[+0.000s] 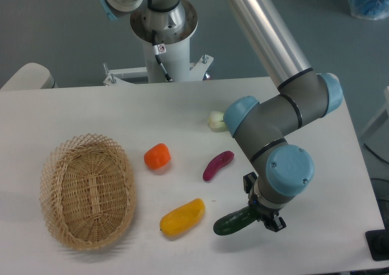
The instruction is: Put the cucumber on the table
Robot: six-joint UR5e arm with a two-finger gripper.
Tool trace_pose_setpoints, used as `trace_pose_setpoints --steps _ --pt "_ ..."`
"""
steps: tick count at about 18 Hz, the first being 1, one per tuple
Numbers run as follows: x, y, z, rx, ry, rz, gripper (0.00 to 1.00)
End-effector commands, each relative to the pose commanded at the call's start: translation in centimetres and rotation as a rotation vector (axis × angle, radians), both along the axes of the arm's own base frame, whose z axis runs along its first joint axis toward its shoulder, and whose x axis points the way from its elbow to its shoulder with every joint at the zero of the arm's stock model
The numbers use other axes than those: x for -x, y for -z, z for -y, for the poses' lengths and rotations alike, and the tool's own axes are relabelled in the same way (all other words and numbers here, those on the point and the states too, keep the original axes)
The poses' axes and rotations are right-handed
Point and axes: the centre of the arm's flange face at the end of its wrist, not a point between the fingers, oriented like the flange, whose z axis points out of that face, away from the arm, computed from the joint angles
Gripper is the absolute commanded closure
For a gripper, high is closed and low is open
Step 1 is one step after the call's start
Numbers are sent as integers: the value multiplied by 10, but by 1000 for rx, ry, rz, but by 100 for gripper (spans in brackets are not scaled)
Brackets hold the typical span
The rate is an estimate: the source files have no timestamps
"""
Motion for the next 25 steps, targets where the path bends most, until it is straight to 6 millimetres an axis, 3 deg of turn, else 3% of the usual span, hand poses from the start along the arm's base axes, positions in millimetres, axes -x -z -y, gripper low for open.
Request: trace_pose_setpoints --steps 14,17,25 --pt "-5 -7 7 8 -1 6 82" --pt "-19 -9 30 20 -13 38 83" --pt "-85 -15 82 41 137 113 83"
